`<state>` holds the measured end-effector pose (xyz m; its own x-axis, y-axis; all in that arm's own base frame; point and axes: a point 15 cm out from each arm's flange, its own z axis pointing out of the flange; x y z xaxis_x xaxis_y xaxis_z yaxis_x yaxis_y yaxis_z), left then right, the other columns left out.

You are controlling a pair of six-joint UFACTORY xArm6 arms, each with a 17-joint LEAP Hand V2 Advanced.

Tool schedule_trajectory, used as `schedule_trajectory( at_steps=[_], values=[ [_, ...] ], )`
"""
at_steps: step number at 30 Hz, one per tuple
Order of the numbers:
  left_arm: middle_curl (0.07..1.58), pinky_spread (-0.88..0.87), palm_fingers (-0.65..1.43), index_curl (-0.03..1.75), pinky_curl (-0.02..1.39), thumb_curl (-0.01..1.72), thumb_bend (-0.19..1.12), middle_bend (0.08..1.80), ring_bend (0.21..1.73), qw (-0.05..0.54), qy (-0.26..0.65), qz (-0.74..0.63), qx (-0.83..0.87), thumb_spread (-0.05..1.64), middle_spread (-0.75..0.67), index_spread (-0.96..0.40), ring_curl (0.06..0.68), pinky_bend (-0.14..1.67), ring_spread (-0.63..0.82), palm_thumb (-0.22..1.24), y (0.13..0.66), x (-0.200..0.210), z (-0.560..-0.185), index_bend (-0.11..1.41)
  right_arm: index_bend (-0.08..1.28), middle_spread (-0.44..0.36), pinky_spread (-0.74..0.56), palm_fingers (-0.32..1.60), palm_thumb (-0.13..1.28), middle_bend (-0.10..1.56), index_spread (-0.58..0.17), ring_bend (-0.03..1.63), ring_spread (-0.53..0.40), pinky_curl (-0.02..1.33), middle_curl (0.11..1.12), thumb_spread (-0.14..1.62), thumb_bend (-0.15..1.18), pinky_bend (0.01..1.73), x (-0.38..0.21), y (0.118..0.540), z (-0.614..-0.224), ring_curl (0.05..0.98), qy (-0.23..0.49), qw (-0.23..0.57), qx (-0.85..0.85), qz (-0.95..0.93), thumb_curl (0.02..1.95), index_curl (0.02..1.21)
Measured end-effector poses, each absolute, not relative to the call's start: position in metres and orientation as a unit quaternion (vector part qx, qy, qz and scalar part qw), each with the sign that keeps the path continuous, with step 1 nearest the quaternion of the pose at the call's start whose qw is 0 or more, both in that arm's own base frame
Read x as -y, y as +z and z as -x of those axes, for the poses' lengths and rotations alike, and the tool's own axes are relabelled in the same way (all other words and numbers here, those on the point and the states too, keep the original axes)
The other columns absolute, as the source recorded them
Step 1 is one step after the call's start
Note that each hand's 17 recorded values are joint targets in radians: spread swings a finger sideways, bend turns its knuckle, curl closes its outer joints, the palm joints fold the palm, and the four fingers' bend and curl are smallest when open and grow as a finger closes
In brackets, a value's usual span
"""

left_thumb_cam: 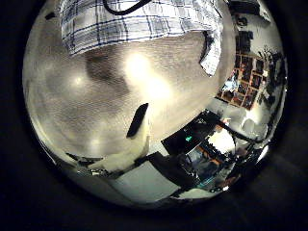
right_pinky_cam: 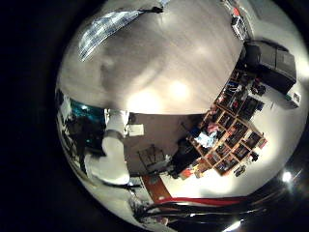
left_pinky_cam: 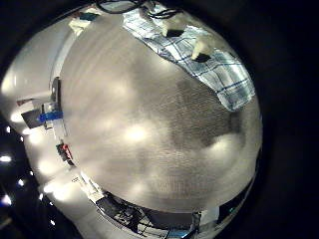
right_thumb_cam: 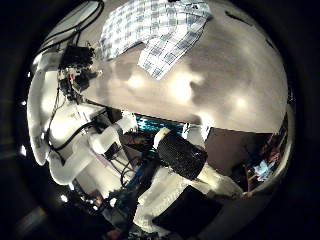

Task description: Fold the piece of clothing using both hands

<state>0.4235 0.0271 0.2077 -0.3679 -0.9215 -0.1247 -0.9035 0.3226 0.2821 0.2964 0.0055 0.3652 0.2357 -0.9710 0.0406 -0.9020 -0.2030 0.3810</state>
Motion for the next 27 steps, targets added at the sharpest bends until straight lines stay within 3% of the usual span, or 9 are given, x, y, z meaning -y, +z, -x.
schedule_trajectory(
  at_steps=[13,17,20,24,27],
  values=[
    [0.39,0.17,0.29,0.39,0.35,0.31,-0.02,0.20,0.65,0.050,-0.185,-0.556,0.809,1.06,0.02,-0.12,0.194,0.26,0.12,0.37,0.181,-0.014,-0.431,0.19,0.17,-0.087,0.34,0.32,0.43,0.26,-0.405,0.59,-0.032,0.16,0.37,1.30,-0.01,0.55,-0.007,0.362,-0.296,0.201,-0.108,0.167,0.606,-0.770,0.29,0.31],
    [0.40,0.14,0.40,0.39,0.34,0.31,-0.01,0.27,0.66,0.055,-0.193,-0.553,0.809,1.08,-0.07,-0.14,0.188,0.21,0.05,0.42,0.178,-0.013,-0.429,0.20,0.17,-0.080,0.34,0.32,0.43,0.26,-0.406,0.59,-0.036,0.16,0.37,1.30,-0.01,0.55,-0.006,0.363,-0.297,0.203,-0.108,0.166,0.607,-0.769,0.29,0.31],
    [0.44,0.08,0.54,0.42,0.32,0.32,-0.01,0.38,0.64,0.063,-0.201,-0.552,0.807,1.09,-0.16,-0.19,0.182,0.17,-0.04,0.46,0.180,-0.013,-0.426,0.24,0.17,-0.078,0.34,0.32,0.42,0.26,-0.404,0.58,-0.034,0.16,0.37,1.30,-0.01,0.54,-0.008,0.362,-0.296,0.204,-0.109,0.166,0.607,-0.770,0.28,0.31],
    [0.53,-0.06,0.89,0.50,0.27,0.32,-0.01,0.66,0.68,0.065,-0.204,-0.550,0.807,1.12,-0.32,-0.31,0.185,0.14,-0.24,0.50,0.186,-0.011,-0.424,0.42,0.17,-0.077,0.34,0.32,0.42,0.25,-0.404,0.58,-0.033,0.16,0.37,1.31,-0.01,0.54,-0.008,0.363,-0.296,0.206,-0.108,0.166,0.607,-0.770,0.28,0.31],
    [0.60,-0.21,1.01,0.55,0.26,0.31,0.01,0.77,0.78,0.063,-0.202,-0.552,0.807,1.23,-0.38,-0.39,0.235,0.18,-0.38,0.54,0.195,-0.011,-0.423,0.48,0.17,-0.080,0.34,0.32,0.43,0.26,-0.405,0.58,-0.032,0.16,0.37,1.31,-0.01,0.54,-0.008,0.362,-0.296,0.206,-0.109,0.166,0.606,-0.770,0.28,0.31]
  ],
)
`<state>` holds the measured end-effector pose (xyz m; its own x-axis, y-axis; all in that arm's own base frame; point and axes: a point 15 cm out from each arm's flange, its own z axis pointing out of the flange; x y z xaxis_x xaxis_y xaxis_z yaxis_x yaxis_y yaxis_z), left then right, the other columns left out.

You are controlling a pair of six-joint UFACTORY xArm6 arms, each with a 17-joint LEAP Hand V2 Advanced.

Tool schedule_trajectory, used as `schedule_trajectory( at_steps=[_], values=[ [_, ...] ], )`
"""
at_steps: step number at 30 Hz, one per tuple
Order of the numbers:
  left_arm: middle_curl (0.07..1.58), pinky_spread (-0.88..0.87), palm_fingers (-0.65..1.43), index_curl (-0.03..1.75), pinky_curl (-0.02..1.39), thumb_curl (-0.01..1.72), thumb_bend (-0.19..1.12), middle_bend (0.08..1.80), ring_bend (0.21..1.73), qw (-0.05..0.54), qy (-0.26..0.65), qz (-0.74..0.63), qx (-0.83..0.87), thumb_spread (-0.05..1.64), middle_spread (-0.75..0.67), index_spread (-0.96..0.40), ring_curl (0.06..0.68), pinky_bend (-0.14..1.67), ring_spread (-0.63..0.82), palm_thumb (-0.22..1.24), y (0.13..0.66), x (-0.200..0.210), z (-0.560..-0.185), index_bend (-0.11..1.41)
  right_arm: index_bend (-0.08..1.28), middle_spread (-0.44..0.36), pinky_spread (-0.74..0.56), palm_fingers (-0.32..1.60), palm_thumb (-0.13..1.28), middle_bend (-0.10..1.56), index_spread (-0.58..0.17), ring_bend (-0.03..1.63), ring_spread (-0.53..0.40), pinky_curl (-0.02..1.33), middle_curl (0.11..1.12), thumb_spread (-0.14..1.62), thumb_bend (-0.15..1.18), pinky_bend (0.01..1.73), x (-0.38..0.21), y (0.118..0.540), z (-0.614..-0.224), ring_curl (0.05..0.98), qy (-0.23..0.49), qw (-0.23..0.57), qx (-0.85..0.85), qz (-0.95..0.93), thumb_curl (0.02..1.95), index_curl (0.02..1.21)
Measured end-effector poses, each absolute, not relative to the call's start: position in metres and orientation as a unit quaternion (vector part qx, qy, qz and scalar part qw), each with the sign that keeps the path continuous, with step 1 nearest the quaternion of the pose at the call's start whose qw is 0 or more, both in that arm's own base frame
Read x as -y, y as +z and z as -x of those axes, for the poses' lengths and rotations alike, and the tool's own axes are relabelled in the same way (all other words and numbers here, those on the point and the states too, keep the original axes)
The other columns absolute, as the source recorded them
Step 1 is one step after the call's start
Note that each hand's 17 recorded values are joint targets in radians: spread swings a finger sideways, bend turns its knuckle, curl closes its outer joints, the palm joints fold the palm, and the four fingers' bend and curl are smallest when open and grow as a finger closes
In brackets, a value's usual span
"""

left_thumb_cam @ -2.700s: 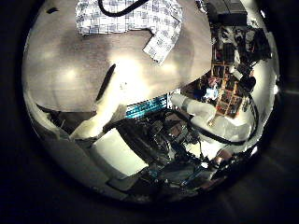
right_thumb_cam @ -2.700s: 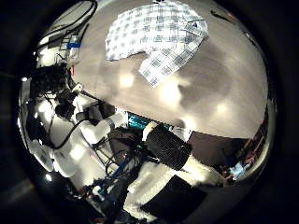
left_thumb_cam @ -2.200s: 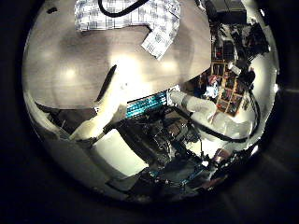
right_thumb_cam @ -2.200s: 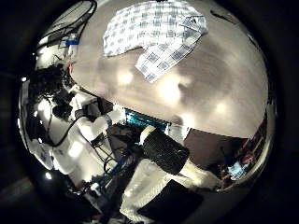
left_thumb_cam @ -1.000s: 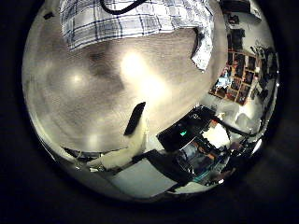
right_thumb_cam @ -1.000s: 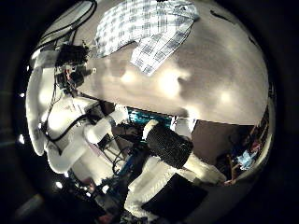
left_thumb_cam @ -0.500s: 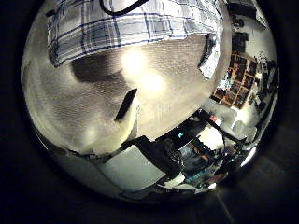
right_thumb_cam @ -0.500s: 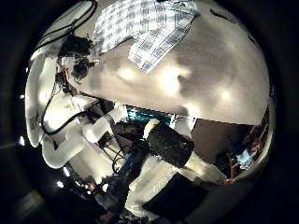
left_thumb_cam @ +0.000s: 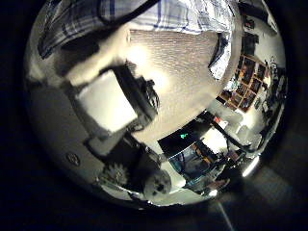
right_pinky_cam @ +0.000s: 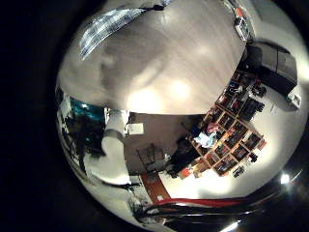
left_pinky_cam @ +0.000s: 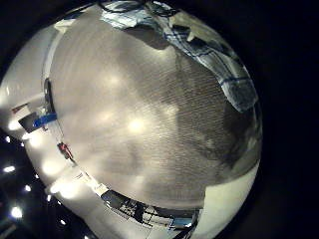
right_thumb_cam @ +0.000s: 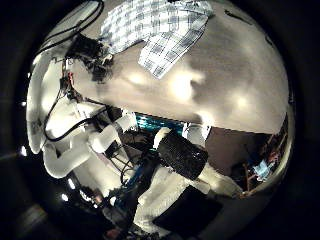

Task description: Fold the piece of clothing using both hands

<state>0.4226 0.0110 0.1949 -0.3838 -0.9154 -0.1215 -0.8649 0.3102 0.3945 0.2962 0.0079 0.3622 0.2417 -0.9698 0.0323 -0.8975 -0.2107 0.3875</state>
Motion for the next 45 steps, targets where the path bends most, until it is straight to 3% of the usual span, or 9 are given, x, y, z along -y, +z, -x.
schedule_trajectory(
  at_steps=[10,18,25,34,40,45],
  values=[
    [0.69,-0.42,0.97,0.68,0.30,0.26,0.00,0.84,0.86,0.054,-0.204,-0.556,0.804,1.40,-0.47,-0.50,0.321,0.24,-0.50,0.55,0.245,-0.009,-0.410,0.52,0.15,-0.112,0.26,0.34,0.41,0.25,-0.397,0.63,-0.098,0.16,0.37,1.21,-0.03,0.53,-0.021,0.328,-0.299,0.222,-0.121,0.181,0.580,-0.785,0.29,0.30],
    [0.73,-0.47,0.92,0.76,0.33,0.24,0.00,0.87,0.89,0.049,-0.208,-0.554,0.805,1.44,-0.49,-0.53,0.367,0.28,-0.52,0.55,0.265,-0.007,-0.407,0.51,0.14,-0.116,0.21,0.31,0.38,0.27,-0.353,0.70,-0.156,0.17,0.38,1.09,-0.03,0.59,-0.048,0.268,-0.325,0.245,-0.098,0.167,0.555,-0.809,0.30,0.27],
    [0.76,-0.54,0.92,0.82,0.39,0.22,0.00,0.86,0.88,0.045,-0.203,-0.557,0.804,1.45,-0.50,-0.55,0.390,0.42,-0.52,0.55,0.280,-0.009,-0.401,0.48,0.15,-0.098,0.20,0.26,0.38,0.28,-0.335,0.70,-0.137,0.18,0.39,1.05,-0.03,0.64,-0.071,0.217,-0.356,0.249,-0.066,0.131,0.546,-0.825,0.31,0.27],
    [0.78,-0.58,0.89,0.89,0.45,0.22,0.00,0.88,0.89,0.051,-0.209,-0.554,0.804,1.44,-0.51,-0.57,0.422,0.47,-0.51,0.56,0.283,-0.008,-0.396,0.47,0.15,-0.137,0.16,0.35,0.40,0.38,-0.317,0.81,-0.190,0.17,0.42,1.02,-0.02,0.64,-0.100,0.177,-0.349,0.281,-0.068,0.160,0.527,-0.832,0.31,0.26],
    [0.79,-0.60,0.88,0.93,0.49,0.22,0.00,0.89,0.90,0.047,-0.207,-0.553,0.806,1.44,-0.51,-0.58,0.439,0.49,-0.51,0.56,0.289,-0.007,-0.400,0.46,0.18,-0.178,0.03,0.47,0.47,0.43,-0.319,0.86,-0.244,0.16,0.45,1.01,-0.01,0.70,-0.104,0.161,-0.346,0.301,-0.076,0.182,0.521,-0.831,0.33,0.28],
    [0.80,-0.61,0.87,0.95,0.52,0.22,0.00,0.90,0.90,0.047,-0.206,-0.554,0.805,1.44,-0.51,-0.59,0.452,0.49,-0.51,0.56,0.293,-0.010,-0.403,0.46,0.14,-0.260,-0.33,0.80,0.60,0.50,-0.357,1.05,-0.318,0.23,0.50,1.01,-0.01,1.01,-0.098,0.166,-0.355,0.377,-0.051,0.193,0.519,-0.831,0.37,0.26]
  ],
)
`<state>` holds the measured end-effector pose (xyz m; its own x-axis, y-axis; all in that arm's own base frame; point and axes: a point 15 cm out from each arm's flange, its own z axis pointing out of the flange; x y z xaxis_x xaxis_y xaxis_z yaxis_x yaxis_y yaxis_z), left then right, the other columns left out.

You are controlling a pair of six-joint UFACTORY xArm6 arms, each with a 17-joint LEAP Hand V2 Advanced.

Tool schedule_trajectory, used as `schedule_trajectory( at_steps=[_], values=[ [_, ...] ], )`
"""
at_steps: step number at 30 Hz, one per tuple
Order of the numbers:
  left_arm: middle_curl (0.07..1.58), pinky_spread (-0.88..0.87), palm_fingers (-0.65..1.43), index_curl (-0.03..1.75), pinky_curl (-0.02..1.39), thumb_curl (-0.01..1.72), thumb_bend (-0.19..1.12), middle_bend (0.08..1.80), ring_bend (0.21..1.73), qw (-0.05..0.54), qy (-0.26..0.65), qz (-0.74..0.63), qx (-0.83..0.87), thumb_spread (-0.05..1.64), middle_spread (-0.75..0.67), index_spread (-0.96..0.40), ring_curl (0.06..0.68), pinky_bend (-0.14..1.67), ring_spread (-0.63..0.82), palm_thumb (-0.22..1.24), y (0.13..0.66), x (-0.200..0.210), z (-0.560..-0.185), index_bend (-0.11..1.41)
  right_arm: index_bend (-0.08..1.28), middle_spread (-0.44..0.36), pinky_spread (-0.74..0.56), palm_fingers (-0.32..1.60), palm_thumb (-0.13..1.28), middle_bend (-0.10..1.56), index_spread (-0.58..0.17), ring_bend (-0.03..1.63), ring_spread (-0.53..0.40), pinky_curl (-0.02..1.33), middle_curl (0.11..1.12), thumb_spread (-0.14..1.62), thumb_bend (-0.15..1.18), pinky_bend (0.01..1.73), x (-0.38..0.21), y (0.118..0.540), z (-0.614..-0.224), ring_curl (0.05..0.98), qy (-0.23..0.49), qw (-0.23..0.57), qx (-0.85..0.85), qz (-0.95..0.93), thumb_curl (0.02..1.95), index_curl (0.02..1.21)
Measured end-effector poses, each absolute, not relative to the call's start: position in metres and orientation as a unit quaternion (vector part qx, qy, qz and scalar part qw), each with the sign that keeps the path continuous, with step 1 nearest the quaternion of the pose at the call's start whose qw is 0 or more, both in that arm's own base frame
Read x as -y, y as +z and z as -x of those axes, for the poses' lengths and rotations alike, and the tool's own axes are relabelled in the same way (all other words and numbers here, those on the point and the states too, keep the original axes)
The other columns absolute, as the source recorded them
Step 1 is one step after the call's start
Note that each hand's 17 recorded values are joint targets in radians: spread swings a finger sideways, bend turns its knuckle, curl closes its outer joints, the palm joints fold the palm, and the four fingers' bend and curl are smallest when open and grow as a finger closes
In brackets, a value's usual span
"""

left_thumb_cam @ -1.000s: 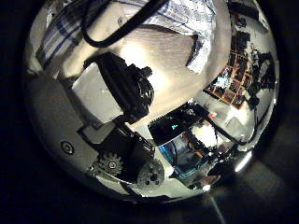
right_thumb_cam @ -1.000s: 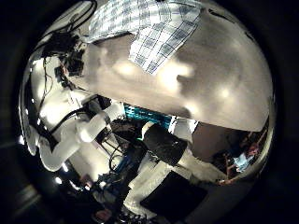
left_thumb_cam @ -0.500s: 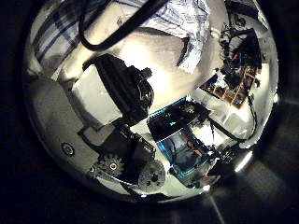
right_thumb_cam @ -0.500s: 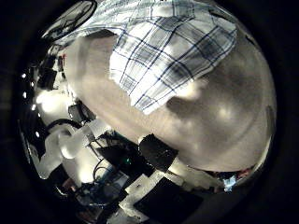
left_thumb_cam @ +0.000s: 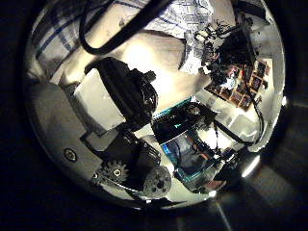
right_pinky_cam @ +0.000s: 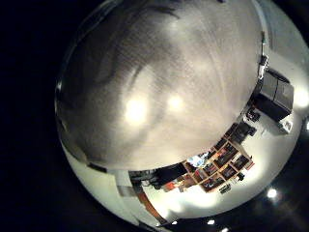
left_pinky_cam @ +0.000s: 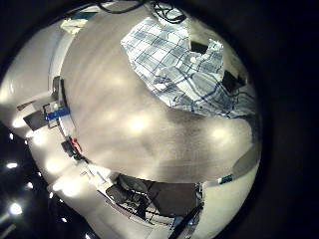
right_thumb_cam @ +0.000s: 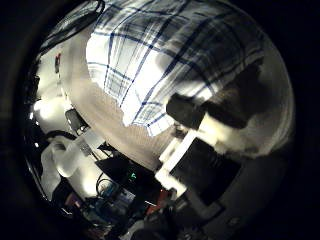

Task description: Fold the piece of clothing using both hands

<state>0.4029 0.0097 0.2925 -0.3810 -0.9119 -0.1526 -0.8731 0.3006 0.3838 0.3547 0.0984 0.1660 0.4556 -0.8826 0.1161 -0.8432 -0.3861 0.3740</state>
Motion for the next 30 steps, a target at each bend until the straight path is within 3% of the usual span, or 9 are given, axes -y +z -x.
schedule_trajectory(
  at_steps=[3,6,10,17,30],
  values=[
    [0.80,-0.61,0.86,0.96,0.53,0.22,0.00,0.91,0.90,0.045,-0.203,-0.556,0.805,1.44,-0.50,-0.59,0.460,0.48,-0.51,0.56,0.296,-0.011,-0.406,0.46,0.19,-0.299,-0.43,0.94,0.67,0.58,-0.394,1.10,-0.327,0.27,0.55,1.00,0.00,1.10,-0.096,0.170,-0.360,0.412,-0.033,0.200,0.517,-0.832,0.39,0.27],
    [0.80,-0.62,0.86,0.98,0.55,0.22,0.00,0.91,0.90,0.042,-0.201,-0.557,0.805,1.44,-0.50,-0.59,0.466,0.48,-0.51,0.56,0.299,-0.011,-0.412,0.46,0.29,-0.324,-0.45,1.16,0.73,0.67,-0.436,1.10,-0.321,0.30,0.61,1.00,0.00,1.12,-0.094,0.174,-0.365,0.434,-0.023,0.204,0.514,-0.833,0.41,0.33],
    [0.80,-0.62,0.85,0.99,0.57,0.22,0.00,0.92,0.90,0.048,-0.205,-0.558,0.803,1.44,-0.50,-0.60,0.474,0.47,-0.51,0.56,0.300,-0.012,-0.414,0.46,0.63,-0.320,-0.39,1.30,0.81,0.83,-0.451,1.13,-0.291,0.36,0.70,1.03,0.00,1.18,-0.094,0.179,-0.368,0.484,-0.017,0.195,0.517,-0.833,0.43,0.48],
    [0.80,-0.63,0.84,1.00,0.61,0.22,0.00,0.92,0.90,0.070,-0.201,-0.550,0.808,1.44,-0.50,-0.60,0.484,0.46,-0.51,0.56,0.297,-0.019,-0.404,0.46,0.92,-0.274,-0.29,1.19,0.92,1.05,-0.388,1.28,-0.264,0.46,0.81,1.18,0.04,1.35,-0.075,0.209,-0.374,0.575,-0.007,0.165,0.541,-0.824,0.48,0.66],
    [0.81,-0.63,0.81,1.02,0.68,0.22,0.00,0.93,0.89,0.101,-0.176,-0.545,0.813,1.44,-0.50,-0.60,0.496,0.42,-0.51,0.56,0.304,-0.040,-0.365,0.47,1.05,-0.222,-0.20,1.07,0.99,1.18,-0.317,1.37,-0.233,0.59,0.89,1.23,0.01,1.44,-0.074,0.301,-0.361,0.681,0.004,0.036,0.559,-0.829,0.56,0.78]
  ],
)
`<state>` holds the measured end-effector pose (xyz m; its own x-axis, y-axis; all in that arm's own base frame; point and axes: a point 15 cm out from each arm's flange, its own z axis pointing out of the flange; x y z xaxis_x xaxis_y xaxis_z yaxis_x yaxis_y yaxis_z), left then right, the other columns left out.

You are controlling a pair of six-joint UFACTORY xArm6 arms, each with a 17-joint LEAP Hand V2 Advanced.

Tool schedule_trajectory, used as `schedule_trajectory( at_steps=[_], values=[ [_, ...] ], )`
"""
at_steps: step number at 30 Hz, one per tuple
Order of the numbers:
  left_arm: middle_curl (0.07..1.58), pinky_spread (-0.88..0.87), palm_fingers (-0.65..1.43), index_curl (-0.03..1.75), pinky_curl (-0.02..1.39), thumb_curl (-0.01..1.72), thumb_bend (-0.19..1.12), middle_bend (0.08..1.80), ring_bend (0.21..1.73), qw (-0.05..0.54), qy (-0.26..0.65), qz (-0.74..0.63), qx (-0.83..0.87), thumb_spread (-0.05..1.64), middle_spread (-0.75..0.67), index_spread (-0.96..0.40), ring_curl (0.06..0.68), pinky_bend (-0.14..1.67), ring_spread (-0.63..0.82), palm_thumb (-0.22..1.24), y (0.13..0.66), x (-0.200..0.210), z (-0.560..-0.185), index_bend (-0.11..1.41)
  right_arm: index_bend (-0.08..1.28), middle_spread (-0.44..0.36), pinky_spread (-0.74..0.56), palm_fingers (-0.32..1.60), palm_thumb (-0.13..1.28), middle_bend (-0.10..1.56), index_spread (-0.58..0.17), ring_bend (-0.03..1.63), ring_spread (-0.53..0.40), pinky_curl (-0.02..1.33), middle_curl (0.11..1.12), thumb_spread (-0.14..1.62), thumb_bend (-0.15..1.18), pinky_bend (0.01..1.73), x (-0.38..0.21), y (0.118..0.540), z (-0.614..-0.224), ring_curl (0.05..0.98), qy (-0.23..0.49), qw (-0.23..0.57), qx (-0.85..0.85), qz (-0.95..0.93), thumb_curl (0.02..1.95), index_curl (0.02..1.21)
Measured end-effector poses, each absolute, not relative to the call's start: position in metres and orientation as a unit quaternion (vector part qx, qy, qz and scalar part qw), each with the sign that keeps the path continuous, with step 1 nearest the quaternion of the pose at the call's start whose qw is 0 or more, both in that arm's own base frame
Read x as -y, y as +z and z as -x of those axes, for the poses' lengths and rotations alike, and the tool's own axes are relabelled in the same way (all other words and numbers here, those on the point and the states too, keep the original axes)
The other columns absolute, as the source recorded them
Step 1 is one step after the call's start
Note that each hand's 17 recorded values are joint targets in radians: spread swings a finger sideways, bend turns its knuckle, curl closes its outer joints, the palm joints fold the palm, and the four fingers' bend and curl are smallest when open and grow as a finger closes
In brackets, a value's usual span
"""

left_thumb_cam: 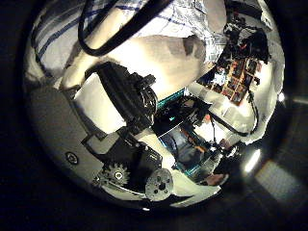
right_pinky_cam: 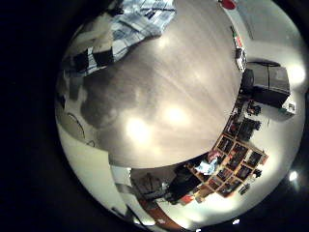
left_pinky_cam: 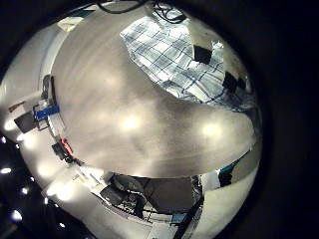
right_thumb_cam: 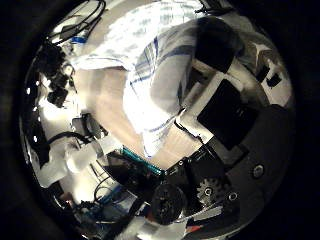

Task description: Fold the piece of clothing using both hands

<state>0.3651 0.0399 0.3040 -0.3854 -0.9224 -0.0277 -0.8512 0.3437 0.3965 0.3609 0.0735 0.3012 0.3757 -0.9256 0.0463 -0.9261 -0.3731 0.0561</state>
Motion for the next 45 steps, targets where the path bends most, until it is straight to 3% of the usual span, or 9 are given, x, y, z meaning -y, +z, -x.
schedule_trajectory(
  at_steps=[13,17,23,28,34,40,45],
  values=[
    [0.81,-0.64,0.81,1.03,0.75,0.22,0.00,0.94,0.89,0.103,-0.161,-0.530,0.826,1.44,-0.50,-0.61,0.506,0.38,-0.50,0.56,0.334,-0.039,-0.331,0.46,1.08,-0.196,-0.19,1.09,0.98,1.20,-0.292,1.36,-0.228,0.65,0.90,1.21,-0.01,1.40,-0.083,0.360,-0.332,0.717,0.017,-0.021,0.557,-0.830,0.62,0.81],
    [0.80,-0.66,0.83,1.03,0.76,0.22,-0.01,0.93,0.89,0.097,-0.156,-0.548,0.816,1.44,-0.50,-0.61,0.506,0.37,-0.51,0.56,0.338,-0.054,-0.346,0.46,1.08,-0.191,-0.19,1.09,0.97,1.20,-0.287,1.36,-0.229,0.67,0.89,1.20,-0.01,1.39,-0.092,0.383,-0.360,0.723,0.032,-0.044,0.563,-0.824,0.63,0.81],
    [0.80,-0.67,0.83,1.03,0.78,0.22,0.00,0.94,0.88,0.108,-0.155,-0.570,0.800,1.44,-0.50,-0.61,0.505,0.35,-0.51,0.55,0.323,-0.075,-0.386,0.46,1.08,-0.185,-0.19,1.10,0.96,1.21,-0.280,1.36,-0.229,0.69,0.88,1.18,-0.01,1.36,-0.116,0.401,-0.439,0.729,0.034,-0.047,0.564,-0.824,0.65,0.80],
    [0.80,-0.68,0.83,1.02,0.80,0.22,0.00,0.93,0.88,0.126,-0.143,-0.596,0.780,1.44,-0.51,-0.61,0.506,0.33,-0.51,0.55,0.304,-0.099,-0.422,0.46,1.08,-0.182,-0.20,1.10,0.95,1.22,-0.276,1.36,-0.230,0.72,0.88,1.17,-0.01,1.35,-0.135,0.384,-0.506,0.735,0.024,-0.035,0.563,-0.825,0.67,0.80],
    [0.80,-0.67,0.82,1.02,0.82,0.22,0.00,0.94,0.87,0.168,-0.120,-0.616,0.760,1.44,-0.50,-0.61,0.508,0.29,-0.51,0.56,0.256,-0.114,-0.461,0.46,1.08,-0.180,-0.20,1.09,0.93,1.22,-0.276,1.36,-0.230,0.74,0.87,1.17,-0.01,1.33,-0.159,0.313,-0.559,0.741,0.019,-0.037,0.565,-0.824,0.68,0.80],
    [0.80,-0.68,0.82,1.03,0.84,0.22,0.00,0.94,0.87,0.169,-0.113,-0.633,0.747,1.45,-0.49,-0.61,0.510,0.27,-0.50,0.57,0.221,-0.126,-0.486,0.46,1.02,-0.188,-0.22,1.01,0.84,1.18,-0.294,1.35,-0.232,0.76,0.87,1.22,-0.02,1.33,-0.175,0.253,-0.598,0.741,0.019,-0.062,0.572,-0.817,0.64,0.80],
    [0.80,-0.67,0.80,1.03,0.86,0.23,0.00,0.94,0.85,0.176,-0.115,-0.643,0.737,1.45,-0.49,-0.61,0.510,0.24,-0.50,0.57,0.204,-0.131,-0.487,0.46,0.90,-0.208,-0.25,0.91,0.79,1.16,-0.327,1.34,-0.241,0.76,0.86,1.30,-0.01,1.31,-0.177,0.245,-0.616,0.731,0.037,-0.082,0.574,-0.814,0.58,0.80]
  ],
)
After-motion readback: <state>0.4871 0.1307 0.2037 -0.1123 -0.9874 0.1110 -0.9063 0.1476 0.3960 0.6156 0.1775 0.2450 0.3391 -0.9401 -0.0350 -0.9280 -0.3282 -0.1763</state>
